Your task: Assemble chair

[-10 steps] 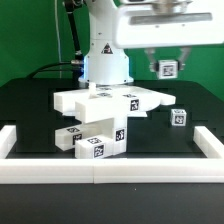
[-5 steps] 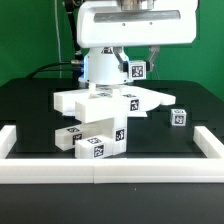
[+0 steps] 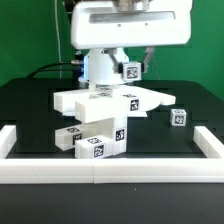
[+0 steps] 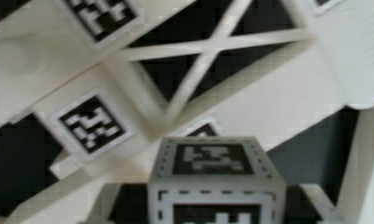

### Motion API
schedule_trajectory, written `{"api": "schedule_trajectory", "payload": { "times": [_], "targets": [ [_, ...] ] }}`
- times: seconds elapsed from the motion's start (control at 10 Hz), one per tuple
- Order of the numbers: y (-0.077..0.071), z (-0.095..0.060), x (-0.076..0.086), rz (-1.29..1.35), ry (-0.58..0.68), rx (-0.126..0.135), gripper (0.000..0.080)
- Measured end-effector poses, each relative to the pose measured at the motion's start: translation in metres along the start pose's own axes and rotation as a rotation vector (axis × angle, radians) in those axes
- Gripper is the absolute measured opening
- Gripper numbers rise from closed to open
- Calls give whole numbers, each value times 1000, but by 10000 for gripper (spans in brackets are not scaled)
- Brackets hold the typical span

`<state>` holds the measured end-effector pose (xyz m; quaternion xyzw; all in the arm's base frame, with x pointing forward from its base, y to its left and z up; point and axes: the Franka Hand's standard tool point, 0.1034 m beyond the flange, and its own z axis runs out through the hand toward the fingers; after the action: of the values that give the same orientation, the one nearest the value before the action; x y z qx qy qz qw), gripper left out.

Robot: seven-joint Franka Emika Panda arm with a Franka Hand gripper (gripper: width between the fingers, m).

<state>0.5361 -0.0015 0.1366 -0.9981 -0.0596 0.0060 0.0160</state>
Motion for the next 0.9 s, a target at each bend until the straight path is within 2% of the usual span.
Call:
{"api": "schedule_trajectory", "payload": {
  "times": [0.3, 0.9],
  "targets": [
    [16, 7, 7, -31, -6, -16, 287],
    [17, 10, 10, -32, -9, -22, 287]
  ]
}}
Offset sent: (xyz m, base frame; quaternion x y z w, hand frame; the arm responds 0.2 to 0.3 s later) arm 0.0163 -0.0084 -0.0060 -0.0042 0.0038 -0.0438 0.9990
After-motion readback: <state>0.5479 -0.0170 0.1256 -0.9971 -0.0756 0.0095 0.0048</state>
